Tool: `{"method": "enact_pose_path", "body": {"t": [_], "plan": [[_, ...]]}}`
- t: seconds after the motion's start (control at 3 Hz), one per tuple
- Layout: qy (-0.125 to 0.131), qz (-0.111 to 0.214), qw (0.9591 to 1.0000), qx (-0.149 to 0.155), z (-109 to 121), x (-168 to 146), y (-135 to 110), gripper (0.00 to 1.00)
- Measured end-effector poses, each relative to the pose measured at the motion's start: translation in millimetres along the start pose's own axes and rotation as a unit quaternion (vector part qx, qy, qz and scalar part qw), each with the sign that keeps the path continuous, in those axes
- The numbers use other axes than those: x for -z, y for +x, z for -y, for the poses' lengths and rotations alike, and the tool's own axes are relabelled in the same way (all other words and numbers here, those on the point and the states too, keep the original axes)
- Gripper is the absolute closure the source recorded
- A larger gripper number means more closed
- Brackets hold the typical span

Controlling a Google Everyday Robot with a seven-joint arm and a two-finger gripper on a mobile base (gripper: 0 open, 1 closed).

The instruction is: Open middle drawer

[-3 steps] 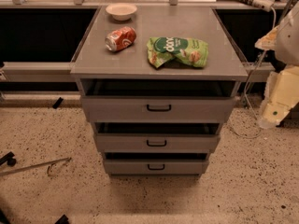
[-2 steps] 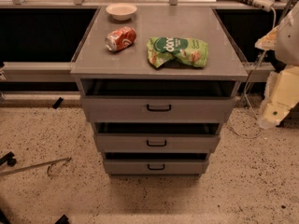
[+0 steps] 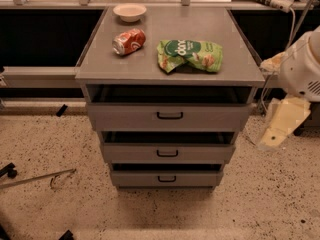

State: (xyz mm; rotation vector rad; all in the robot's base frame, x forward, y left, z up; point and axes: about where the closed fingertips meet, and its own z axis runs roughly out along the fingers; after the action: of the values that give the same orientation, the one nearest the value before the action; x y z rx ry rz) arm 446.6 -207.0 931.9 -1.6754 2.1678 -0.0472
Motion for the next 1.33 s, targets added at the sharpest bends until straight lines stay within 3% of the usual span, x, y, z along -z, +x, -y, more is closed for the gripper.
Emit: {"method": "enact_pose_path", "body": {"t": [0.33, 0.67, 1.0, 1.33], "plan": [[-0.034, 0.054, 0.9979, 0.003, -14, -85, -12, 0.00], [-0.056, 0.101, 0.9927, -0.035, -21, -176, -28, 0.00], [-0.056, 0.101, 0.9927, -0.035, -21, -176, -28, 0.00], [-0.059, 0.108, 0.9919, -0.030, -39, -199, -27, 0.00]]}}
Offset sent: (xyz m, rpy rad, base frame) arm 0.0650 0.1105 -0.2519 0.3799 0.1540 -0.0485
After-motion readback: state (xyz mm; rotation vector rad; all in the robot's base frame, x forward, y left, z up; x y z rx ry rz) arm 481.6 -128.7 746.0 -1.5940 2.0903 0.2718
